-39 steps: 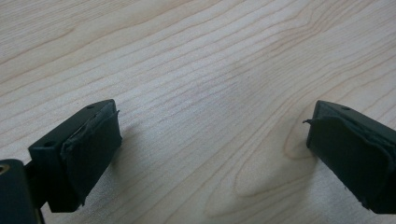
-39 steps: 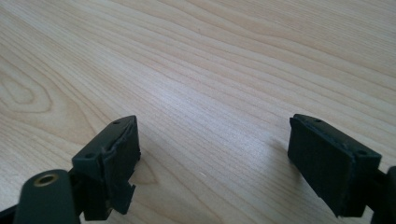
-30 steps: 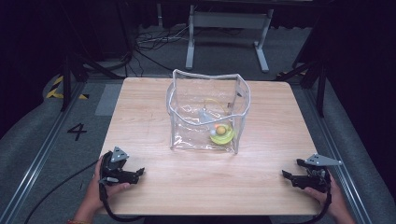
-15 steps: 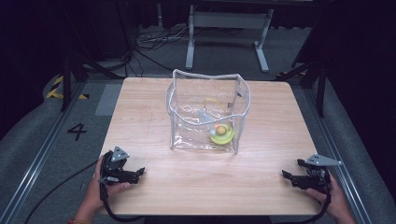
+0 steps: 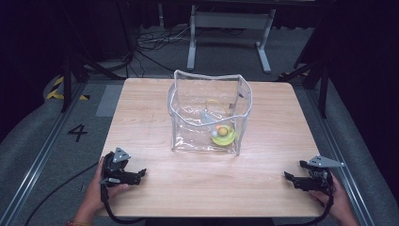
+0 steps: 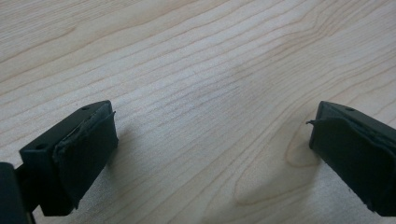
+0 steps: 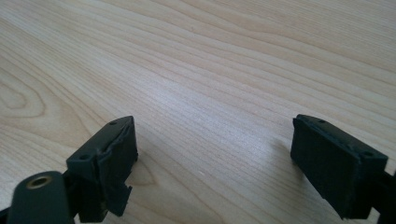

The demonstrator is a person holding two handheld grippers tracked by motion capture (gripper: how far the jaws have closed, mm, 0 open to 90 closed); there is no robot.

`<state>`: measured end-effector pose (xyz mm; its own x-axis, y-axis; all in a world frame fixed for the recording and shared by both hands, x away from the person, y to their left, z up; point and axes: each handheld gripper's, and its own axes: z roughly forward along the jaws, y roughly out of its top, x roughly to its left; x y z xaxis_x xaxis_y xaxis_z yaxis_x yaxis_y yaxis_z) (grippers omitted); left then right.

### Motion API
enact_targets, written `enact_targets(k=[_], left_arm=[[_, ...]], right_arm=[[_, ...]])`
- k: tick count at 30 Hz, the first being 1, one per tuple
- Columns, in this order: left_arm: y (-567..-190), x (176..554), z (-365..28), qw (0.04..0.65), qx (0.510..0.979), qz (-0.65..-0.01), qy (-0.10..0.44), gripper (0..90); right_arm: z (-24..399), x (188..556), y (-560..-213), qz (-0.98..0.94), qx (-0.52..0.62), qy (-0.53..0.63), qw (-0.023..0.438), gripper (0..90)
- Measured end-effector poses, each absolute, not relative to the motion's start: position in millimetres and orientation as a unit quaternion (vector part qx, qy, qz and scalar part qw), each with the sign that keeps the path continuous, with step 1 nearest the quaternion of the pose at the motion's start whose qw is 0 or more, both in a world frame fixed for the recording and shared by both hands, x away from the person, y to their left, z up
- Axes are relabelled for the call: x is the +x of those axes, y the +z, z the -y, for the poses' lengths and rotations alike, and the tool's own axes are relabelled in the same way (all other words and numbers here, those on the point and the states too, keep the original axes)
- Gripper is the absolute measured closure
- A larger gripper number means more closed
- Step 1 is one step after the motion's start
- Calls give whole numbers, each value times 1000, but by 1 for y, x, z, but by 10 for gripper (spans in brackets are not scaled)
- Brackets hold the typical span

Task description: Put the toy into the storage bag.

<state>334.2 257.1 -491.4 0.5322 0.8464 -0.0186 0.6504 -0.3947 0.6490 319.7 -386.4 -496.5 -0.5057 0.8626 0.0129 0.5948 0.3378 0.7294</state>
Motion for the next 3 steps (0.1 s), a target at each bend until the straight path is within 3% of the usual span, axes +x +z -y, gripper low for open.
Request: enact_targets(k=[3], left_arm=[[-492, 334, -256, 309, 815, -463, 163, 7]], right_arm=[[386, 320, -497, -795, 458, 348, 193, 149]])
